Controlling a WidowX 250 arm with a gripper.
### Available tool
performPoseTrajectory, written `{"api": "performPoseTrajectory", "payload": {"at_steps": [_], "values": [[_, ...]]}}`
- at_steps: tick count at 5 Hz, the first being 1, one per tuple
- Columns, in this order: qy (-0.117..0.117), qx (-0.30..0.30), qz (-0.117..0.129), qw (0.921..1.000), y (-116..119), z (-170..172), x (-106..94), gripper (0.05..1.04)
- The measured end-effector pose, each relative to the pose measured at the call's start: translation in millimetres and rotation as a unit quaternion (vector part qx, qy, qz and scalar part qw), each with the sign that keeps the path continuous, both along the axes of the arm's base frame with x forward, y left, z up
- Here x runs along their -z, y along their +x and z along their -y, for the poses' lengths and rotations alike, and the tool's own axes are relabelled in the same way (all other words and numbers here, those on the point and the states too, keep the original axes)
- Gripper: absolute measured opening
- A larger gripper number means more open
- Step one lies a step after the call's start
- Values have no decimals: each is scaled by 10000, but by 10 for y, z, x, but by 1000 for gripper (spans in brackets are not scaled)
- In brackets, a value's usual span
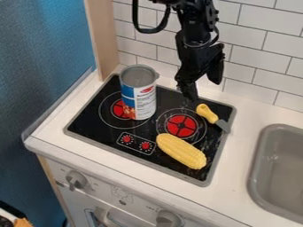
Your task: Moved the can to the bottom left corner of the oven.
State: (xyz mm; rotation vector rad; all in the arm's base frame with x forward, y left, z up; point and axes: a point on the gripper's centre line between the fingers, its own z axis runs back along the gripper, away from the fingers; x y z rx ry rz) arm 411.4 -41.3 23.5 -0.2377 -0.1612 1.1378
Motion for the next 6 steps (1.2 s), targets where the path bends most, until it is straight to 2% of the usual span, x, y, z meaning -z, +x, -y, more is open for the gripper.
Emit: {"api": "performPoseTrajectory", "payload": {"at_steps": [1,2,3,4,5,6], "values": [[-3,-30,-233,9997,-54,0,175,1000],[-111,-273,-347,9990,-84,-12,220,1001],[50,-943,-443,9945,-161,-150,272,1001],[173,-1618,-207,9865,-157,-250,97,1000],[332,-2498,-235,9674,-188,-366,93,1001],[391,-3012,-221,9525,-151,-427,17,1001]]}}
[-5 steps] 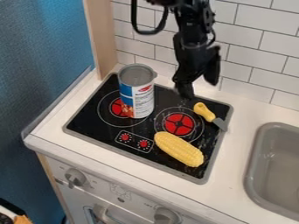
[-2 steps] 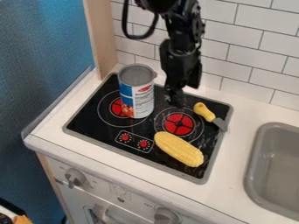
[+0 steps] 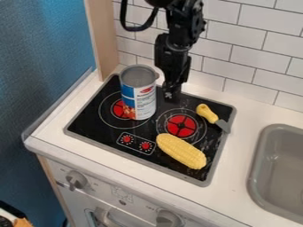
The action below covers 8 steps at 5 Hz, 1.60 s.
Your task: Moved the can to the bottom left corner of the oven.
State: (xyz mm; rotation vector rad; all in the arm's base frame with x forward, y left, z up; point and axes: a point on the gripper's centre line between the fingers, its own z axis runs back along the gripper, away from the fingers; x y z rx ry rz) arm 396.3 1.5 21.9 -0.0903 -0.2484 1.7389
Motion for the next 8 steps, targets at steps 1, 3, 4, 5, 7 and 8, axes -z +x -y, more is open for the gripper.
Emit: {"api": "performPoseTrajectory", "payload": {"at_steps": [1,3,4,5,7,8], "values": [[-157,-735,45,9972,46,-244,-65,1001],[-432,-1906,-92,9807,-49,-736,67,1001],[-433,-2222,-141,9739,-113,-856,93,1001],[-448,-2465,-292,9677,-228,-947,148,1001],[-435,-3055,-350,9506,-449,-1149,165,1001],[-360,-3246,-339,9446,-551,-1224,138,1001]]}}
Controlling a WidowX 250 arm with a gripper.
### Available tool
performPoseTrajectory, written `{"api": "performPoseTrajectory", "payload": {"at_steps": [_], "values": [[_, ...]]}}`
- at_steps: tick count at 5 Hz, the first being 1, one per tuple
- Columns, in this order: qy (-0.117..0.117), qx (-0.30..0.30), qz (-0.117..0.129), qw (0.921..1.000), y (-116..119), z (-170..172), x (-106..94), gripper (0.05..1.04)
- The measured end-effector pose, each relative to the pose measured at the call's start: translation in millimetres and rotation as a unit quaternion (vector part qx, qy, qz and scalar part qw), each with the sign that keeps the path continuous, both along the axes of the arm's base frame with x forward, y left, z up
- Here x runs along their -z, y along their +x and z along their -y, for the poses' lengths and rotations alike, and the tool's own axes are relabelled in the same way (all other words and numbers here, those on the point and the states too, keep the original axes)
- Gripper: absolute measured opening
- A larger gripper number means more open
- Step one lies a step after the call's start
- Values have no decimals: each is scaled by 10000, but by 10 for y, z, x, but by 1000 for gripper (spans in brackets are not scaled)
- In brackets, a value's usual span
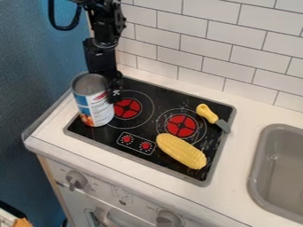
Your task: Moved the can to the bottom left corner of the oven.
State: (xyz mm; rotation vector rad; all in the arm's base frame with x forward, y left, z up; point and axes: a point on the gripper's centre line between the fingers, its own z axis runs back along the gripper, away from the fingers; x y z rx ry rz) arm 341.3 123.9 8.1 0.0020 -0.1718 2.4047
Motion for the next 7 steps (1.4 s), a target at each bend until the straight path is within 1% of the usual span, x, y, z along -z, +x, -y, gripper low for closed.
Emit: {"api": "performPoseTrajectory", "payload": {"at_steps": [1,2,3,4,5,6,7], "values": [[49,-241,25,9997,-108,-79,-88,1001],[30,-387,-38,9992,-149,-108,-88,1001],[19,-397,-35,9992,-146,-105,-91,1001],[-102,-295,100,9995,-66,-73,-141,1001],[-110,-211,172,9996,-31,-12,-203,1001],[-62,-213,450,9987,89,88,-528,1001],[-313,-329,763,9961,143,183,-686,1001]]}}
